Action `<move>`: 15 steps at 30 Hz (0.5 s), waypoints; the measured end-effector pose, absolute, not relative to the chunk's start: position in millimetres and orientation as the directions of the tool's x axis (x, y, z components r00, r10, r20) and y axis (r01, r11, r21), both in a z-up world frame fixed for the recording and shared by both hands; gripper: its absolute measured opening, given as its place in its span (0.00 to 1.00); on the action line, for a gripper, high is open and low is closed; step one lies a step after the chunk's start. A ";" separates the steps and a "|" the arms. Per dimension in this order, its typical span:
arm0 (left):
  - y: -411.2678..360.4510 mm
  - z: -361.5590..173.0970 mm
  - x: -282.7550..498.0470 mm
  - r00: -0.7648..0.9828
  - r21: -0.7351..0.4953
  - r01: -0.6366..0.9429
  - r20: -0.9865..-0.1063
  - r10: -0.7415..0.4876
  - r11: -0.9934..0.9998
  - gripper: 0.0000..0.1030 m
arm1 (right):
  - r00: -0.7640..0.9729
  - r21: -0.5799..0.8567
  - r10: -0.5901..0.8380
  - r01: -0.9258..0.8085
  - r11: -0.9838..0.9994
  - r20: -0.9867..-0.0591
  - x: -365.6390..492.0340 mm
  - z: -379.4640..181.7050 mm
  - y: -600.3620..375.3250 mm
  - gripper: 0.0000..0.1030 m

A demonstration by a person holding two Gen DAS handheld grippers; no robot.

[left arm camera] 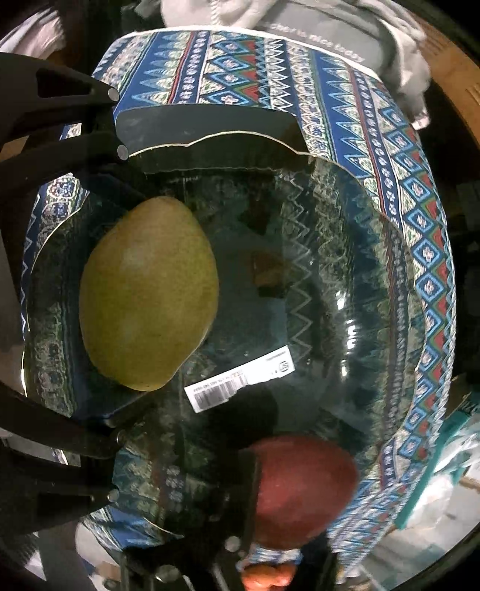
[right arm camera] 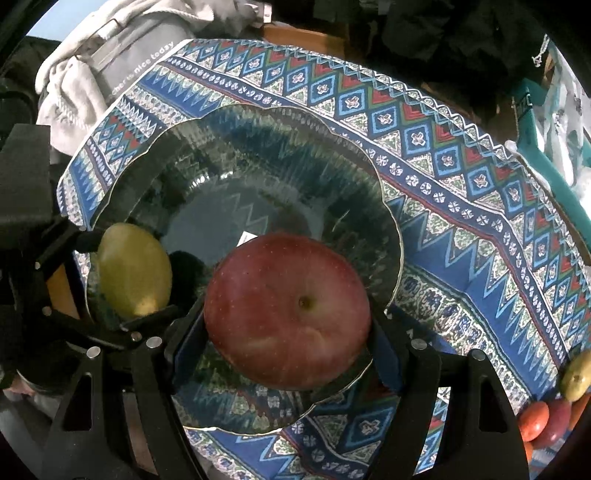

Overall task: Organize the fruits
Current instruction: 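Open the left tool to drop the mango while the right tool drops the apple into the bowl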

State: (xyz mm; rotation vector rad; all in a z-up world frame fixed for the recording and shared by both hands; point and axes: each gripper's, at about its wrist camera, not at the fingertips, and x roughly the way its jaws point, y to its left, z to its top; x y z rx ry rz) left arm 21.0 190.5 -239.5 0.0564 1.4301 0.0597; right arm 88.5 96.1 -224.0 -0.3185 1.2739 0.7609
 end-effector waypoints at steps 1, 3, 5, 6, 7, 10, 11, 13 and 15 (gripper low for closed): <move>187.1 -240.7 20.5 0.138 0.083 -0.001 -0.987 0.083 0.997 0.84 | 0.096 0.194 0.340 -0.664 0.722 -0.936 88.8 -223.6 95.7 0.76; 180.7 -240.6 19.7 0.144 0.092 0.015 -0.986 0.089 0.996 0.84 | 0.093 0.217 0.359 -0.649 0.729 -0.929 91.5 -221.4 93.4 0.76; 174.0 -233.9 18.3 0.173 0.117 0.027 -0.979 0.110 0.993 0.84 | 0.090 0.237 0.375 -0.634 0.736 -0.923 94.7 -218.0 90.5 0.76; 170.7 -229.3 18.6 0.193 0.138 0.031 -0.973 0.129 0.990 0.85 | 0.099 0.232 0.373 -0.629 0.742 -0.922 96.1 -216.3 88.7 0.75; 167.9 -224.5 16.9 0.207 0.150 0.036 -0.968 0.140 0.988 0.85 | 0.095 0.249 0.390 -0.629 0.737 -0.916 96.8 -214.3 86.6 0.76; 165.0 -211.0 15.3 0.245 0.163 0.032 -0.958 0.151 0.986 0.85 | 0.103 0.252 0.397 -0.624 0.739 -0.912 96.8 -209.3 83.7 0.76; 165.8 -206.6 15.5 0.253 0.158 0.027 -0.956 0.146 0.987 0.85 | 0.110 0.249 0.399 -0.625 0.740 -0.910 96.8 -206.8 82.5 0.76; 165.5 -199.1 14.1 0.270 0.149 0.011 -0.953 0.141 0.989 0.85 | 0.125 0.252 0.412 -0.622 0.741 -0.902 96.8 -200.1 77.9 0.76; 172.9 -193.5 13.9 0.281 0.136 0.001 -0.951 0.130 0.991 0.85 | 0.142 0.254 0.424 -0.617 0.745 -0.895 97.5 -192.9 73.7 0.76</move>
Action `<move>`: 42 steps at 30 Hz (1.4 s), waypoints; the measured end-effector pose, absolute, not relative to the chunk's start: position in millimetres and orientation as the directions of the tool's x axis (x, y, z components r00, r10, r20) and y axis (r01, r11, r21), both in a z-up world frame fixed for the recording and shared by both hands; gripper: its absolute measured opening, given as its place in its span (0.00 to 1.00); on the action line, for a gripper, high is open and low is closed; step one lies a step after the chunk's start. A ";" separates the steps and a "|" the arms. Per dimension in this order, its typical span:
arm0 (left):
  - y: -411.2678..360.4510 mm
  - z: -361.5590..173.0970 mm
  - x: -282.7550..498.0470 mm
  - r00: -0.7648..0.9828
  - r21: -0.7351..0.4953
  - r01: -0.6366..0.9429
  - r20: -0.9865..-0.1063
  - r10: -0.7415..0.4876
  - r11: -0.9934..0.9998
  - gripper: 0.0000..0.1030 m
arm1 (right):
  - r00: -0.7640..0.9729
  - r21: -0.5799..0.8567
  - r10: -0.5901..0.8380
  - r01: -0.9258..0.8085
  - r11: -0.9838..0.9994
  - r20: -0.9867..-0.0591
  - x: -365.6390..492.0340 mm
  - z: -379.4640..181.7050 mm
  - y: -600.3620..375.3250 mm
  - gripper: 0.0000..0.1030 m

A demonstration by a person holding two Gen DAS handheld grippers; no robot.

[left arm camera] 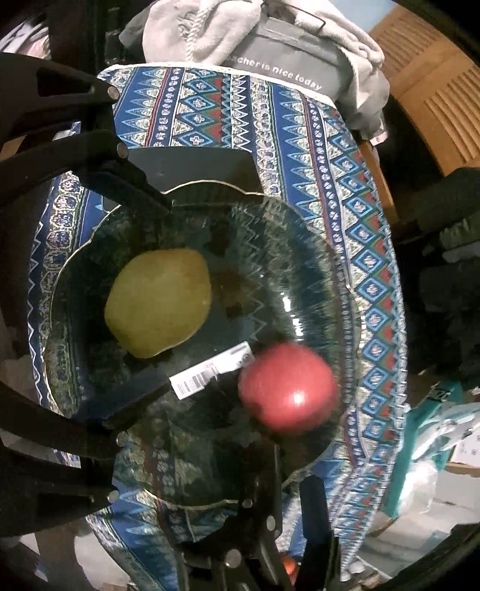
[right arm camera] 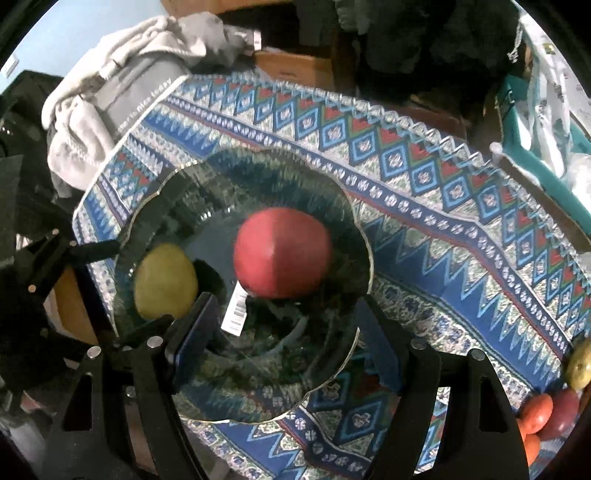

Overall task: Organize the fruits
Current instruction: 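Open the left tool to drop the mango while the right tool drops the apple into the bowl, then move the left tool and the right tool back toward the oranges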

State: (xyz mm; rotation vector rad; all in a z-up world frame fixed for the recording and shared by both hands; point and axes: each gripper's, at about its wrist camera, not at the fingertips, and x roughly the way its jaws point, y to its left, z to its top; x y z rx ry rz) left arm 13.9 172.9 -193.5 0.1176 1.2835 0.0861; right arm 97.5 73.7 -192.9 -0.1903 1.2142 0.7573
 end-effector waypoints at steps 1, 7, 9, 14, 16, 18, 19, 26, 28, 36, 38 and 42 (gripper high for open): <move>173.6 -189.0 14.2 0.289 0.131 -0.005 -0.949 0.126 0.991 0.85 | 0.153 0.254 0.430 -0.615 0.746 -0.890 98.0 -188.1 70.5 0.76; 173.9 -167.7 16.5 0.343 0.089 -0.035 -0.934 0.096 0.995 0.85 | 0.217 0.227 0.437 -0.612 0.757 -0.873 94.4 -165.1 57.8 0.76; 169.9 -162.9 16.4 0.354 0.078 -0.034 -0.932 0.085 0.996 0.85 | 0.240 0.207 0.429 -0.613 0.762 -0.871 92.0 -158.4 51.9 0.76; 161.0 -152.6 17.4 0.378 0.056 -0.029 -0.924 0.063 0.998 0.85 | 0.276 0.192 0.420 -0.591 0.783 -0.864 88.2 -144.5 30.3 0.76; 157.6 -149.4 17.6 0.384 0.046 -0.024 -0.922 0.052 0.999 0.85 | 0.293 0.179 0.410 -0.582 0.793 -0.864 86.8 -139.7 19.3 0.76; 152.9 -146.4 18.4 0.386 0.032 -0.021 -0.922 0.038 0.999 0.85 | 0.305 0.168 0.398 -0.571 0.803 -0.865 85.2 -137.7 9.0 0.76; 150.0 -145.0 19.0 0.387 0.022 -0.019 -0.922 0.027 1.000 0.85 | 0.310 0.165 0.393 -0.565 0.809 -0.865 84.5 -136.7 3.9 0.76; 126.8 -134.4 22.8 0.400 -0.010 0.010 -0.916 -0.014 1.000 0.85 | 0.338 0.160 0.375 -0.521 0.838 -0.863 78.2 -127.8 -32.5 0.76; 117.6 -132.1 24.2 0.405 -0.006 0.025 -0.914 -0.016 1.000 0.85 | 0.352 0.145 0.362 -0.513 0.846 -0.863 75.6 -124.6 -41.5 0.76; 80.9 -123.8 27.8 0.412 -0.014 0.088 -0.910 -0.049 0.996 0.85 | 0.395 0.114 0.329 -0.479 0.871 -0.858 65.6 -115.4 -82.4 0.78; 69.7 -120.6 28.5 0.418 -0.013 0.107 -0.906 -0.057 0.994 0.85 | 0.403 0.110 0.322 -0.467 0.877 -0.857 63.0 -114.8 -96.1 0.78; 46.9 -117.3 30.9 0.429 -0.005 0.149 -0.901 -0.069 0.989 0.85 | 0.425 0.097 0.300 -0.437 0.894 -0.854 59.1 -113.5 -122.5 0.78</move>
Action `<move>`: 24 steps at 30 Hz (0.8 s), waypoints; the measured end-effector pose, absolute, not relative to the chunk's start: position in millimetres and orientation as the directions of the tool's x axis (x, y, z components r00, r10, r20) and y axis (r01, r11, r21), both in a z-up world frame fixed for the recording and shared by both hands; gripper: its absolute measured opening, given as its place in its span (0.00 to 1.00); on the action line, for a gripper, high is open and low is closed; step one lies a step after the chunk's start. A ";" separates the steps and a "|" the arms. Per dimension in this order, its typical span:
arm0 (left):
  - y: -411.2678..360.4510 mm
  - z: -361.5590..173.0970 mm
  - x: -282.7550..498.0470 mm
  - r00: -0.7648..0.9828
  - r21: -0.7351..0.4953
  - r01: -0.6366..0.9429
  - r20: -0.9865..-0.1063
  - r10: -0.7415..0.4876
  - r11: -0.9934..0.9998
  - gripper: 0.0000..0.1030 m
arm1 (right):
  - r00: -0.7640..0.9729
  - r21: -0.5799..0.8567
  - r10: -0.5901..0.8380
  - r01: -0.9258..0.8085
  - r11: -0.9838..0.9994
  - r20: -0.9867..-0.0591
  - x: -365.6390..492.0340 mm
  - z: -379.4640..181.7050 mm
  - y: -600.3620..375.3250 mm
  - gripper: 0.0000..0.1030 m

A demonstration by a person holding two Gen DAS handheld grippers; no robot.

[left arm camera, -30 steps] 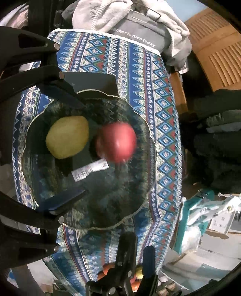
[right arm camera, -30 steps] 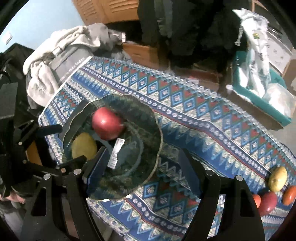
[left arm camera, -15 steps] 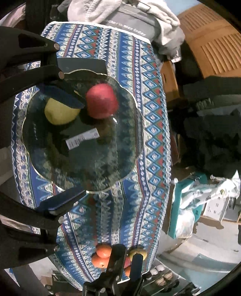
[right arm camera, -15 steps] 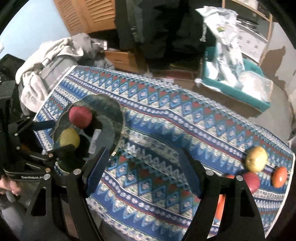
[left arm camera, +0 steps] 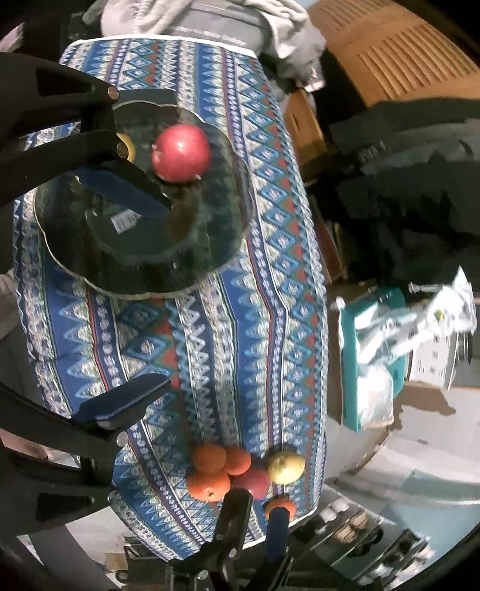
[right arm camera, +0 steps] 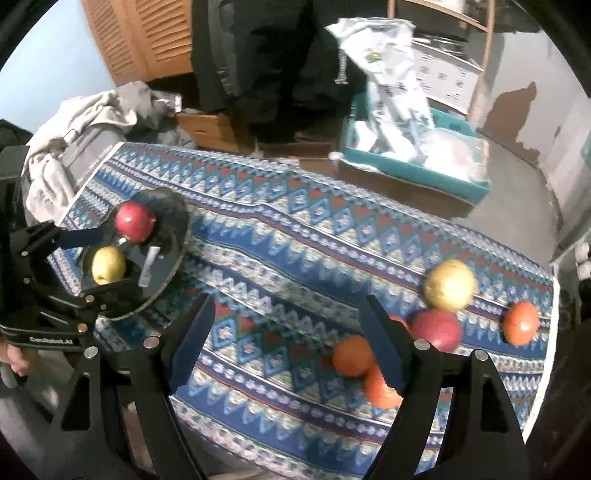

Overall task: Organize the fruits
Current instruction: 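Move the left tool and the right tool back toward the oranges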

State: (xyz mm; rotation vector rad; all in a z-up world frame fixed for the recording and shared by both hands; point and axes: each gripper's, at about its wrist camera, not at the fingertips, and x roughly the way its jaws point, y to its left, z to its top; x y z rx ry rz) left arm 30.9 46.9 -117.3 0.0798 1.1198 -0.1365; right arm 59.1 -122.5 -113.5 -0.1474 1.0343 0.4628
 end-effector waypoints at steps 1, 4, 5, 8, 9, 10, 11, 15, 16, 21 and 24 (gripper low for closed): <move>40.4 -117.3 32.0 0.426 -0.002 0.159 -0.902 -0.071 0.987 0.85 | 0.429 0.095 0.296 -0.429 0.898 -0.854 58.1 -113.6 -128.2 0.78; 25.4 -116.9 34.6 0.423 0.000 0.186 -0.903 -0.080 0.983 0.85 | 0.442 0.086 0.273 -0.398 0.913 -0.854 56.2 -114.5 -149.6 0.78; 18.9 -116.7 35.4 0.422 0.002 0.196 -0.903 -0.082 0.981 0.85 | 0.448 0.081 0.263 -0.386 0.919 -0.855 55.6 -114.7 -157.0 0.78; 1.1 -116.9 36.4 0.426 0.006 0.230 -0.900 -0.095 0.973 0.85 | 0.452 0.080 0.248 -0.359 0.930 -0.857 53.8 -116.6 -176.1 0.78; -5.4 -117.7 37.1 0.426 0.012 0.242 -0.900 -0.095 0.970 0.85 | 0.453 0.084 0.247 -0.349 0.933 -0.857 52.6 -117.2 -182.6 0.78; -12.0 -118.8 37.8 0.423 0.016 0.254 -0.901 -0.096 0.967 0.85 | 0.454 0.086 0.245 -0.343 0.935 -0.857 51.6 -117.4 -186.7 0.78; -17.6 -120.0 38.2 0.421 0.019 0.263 -0.902 -0.097 0.965 0.85 | 0.456 0.087 0.242 -0.335 0.938 -0.857 50.2 -118.2 -192.6 0.78; -42.0 -124.0 40.9 0.411 0.018 0.306 -0.905 -0.115 0.952 0.85 | 0.458 0.083 0.221 -0.303 0.949 -0.861 46.5 -123.0 -215.5 0.78; -48.8 -125.4 41.6 0.406 0.015 0.318 -0.906 -0.122 0.948 0.85 | 0.457 0.082 0.216 -0.294 0.952 -0.863 45.6 -124.4 -221.6 0.78; -76.7 -134.9 45.2 0.387 0.020 0.369 -0.912 -0.134 0.929 0.85 | 0.460 0.094 0.205 -0.252 0.963 -0.864 43.4 -128.7 -247.2 0.78; -91.0 -141.6 48.8 0.383 0.029 0.398 -0.913 -0.138 0.917 0.85 | 0.462 0.094 0.191 -0.224 0.970 -0.866 42.1 -131.7 -262.0 0.78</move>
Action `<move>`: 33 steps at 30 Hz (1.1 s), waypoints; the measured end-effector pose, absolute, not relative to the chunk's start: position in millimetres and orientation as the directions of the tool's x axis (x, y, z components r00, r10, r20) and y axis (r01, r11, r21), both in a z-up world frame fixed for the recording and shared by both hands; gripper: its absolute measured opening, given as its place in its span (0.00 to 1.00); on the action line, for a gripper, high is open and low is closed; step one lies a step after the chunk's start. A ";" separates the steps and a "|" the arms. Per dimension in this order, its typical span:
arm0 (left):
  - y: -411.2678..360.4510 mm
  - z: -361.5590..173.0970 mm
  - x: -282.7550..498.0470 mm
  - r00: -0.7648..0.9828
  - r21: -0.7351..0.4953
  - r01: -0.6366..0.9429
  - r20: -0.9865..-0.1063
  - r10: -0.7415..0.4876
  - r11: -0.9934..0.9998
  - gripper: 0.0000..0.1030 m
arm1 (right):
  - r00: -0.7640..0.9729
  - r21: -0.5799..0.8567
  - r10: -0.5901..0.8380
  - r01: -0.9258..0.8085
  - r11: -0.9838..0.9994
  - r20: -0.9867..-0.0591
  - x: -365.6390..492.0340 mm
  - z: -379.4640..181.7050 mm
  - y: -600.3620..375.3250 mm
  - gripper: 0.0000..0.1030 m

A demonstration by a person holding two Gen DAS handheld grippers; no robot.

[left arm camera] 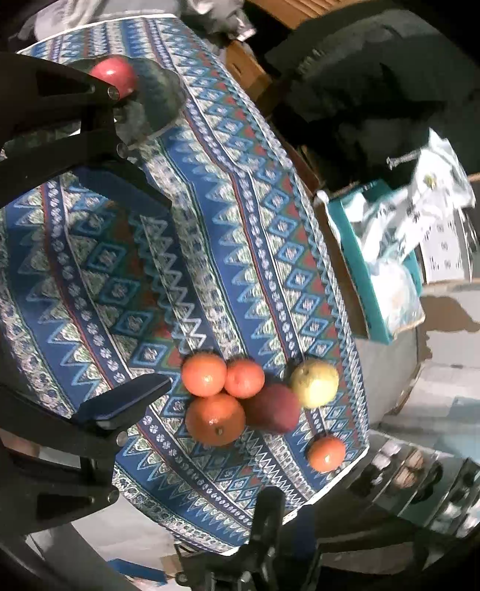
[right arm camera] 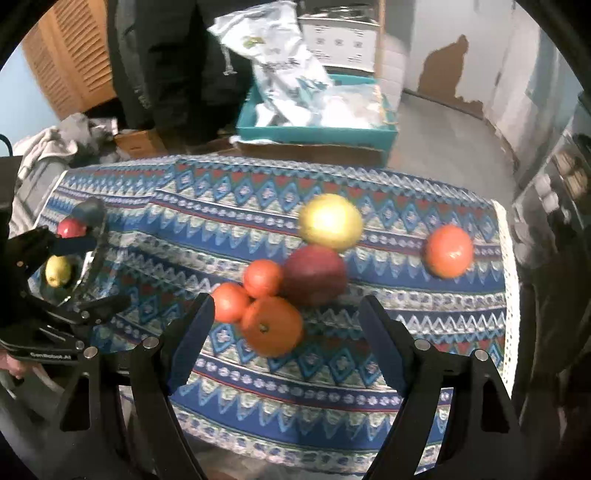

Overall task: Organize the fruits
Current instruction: 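Move the left tool and the right tool back toward the oranges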

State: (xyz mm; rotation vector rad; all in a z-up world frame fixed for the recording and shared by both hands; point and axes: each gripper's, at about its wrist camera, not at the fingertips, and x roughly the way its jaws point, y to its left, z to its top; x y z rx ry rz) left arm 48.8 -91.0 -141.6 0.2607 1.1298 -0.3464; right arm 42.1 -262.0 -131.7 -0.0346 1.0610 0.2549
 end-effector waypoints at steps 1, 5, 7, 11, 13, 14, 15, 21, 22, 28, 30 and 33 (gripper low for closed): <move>-94.8 -143.6 50.3 0.380 0.028 0.405 -0.914 -0.140 0.914 0.85 | 0.460 0.097 0.188 -0.214 0.972 -0.868 42.4 -132.9 -266.7 0.78; -110.7 -153.5 56.0 0.373 0.031 0.442 -0.915 -0.153 0.896 0.85 | 0.454 0.110 0.182 -0.182 0.977 -0.872 42.6 -137.4 -284.4 0.79; -116.4 -158.1 58.3 0.367 0.032 0.455 -0.917 -0.155 0.890 0.85 | 0.448 0.120 0.182 -0.164 0.979 -0.875 43.2 -140.7 -293.3 0.79; -126.9 -172.0 64.3 0.334 0.022 0.475 -0.929 -0.158 0.879 0.85 | 0.432 0.129 0.172 -0.127 0.983 -0.885 45.8 -151.7 -307.6 0.79; -131.7 -179.5 67.3 0.320 0.013 0.488 -0.933 -0.165 0.873 0.85 | 0.422 0.133 0.169 -0.112 0.985 -0.891 47.1 -157.6 -313.3 0.79; -133.9 -182.3 68.5 0.315 0.011 0.493 -0.934 -0.166 0.870 0.85 | 0.417 0.136 0.167 -0.104 0.985 -0.893 47.9 -161.0 -316.8 0.79; -136.5 -185.8 70.2 0.309 0.009 0.498 -0.936 -0.167 0.867 0.85 | 0.411 0.138 0.165 -0.095 0.986 -0.896 48.8 -164.5 -320.4 0.79; -151.3 -206.0 78.2 0.283 0.021 0.534 -0.946 -0.155 0.845 0.85 | 0.384 0.148 0.160 -0.062 0.987 -0.909 51.3 -179.9 -332.9 0.79; -152.8 -208.4 79.1 0.277 0.017 0.537 -0.948 -0.157 0.843 0.85 | 0.381 0.147 0.159 -0.059 0.987 -0.911 51.6 -181.7 -333.8 0.79; -165.4 -223.9 83.0 0.247 0.016 0.571 -0.957 -0.153 0.821 0.85 | 0.362 0.153 0.155 -0.033 0.988 -0.919 53.2 -192.6 -344.4 0.79; -168.6 -229.6 84.7 0.234 0.010 0.576 -0.960 -0.152 0.817 0.85 | 0.359 0.159 0.158 -0.027 0.987 -0.920 53.8 -194.3 -346.9 0.79; -169.9 -234.7 86.9 0.233 0.020 0.574 -0.962 -0.140 0.819 0.85 | 0.359 0.161 0.158 -0.022 0.987 -0.920 54.0 -195.6 -349.4 0.79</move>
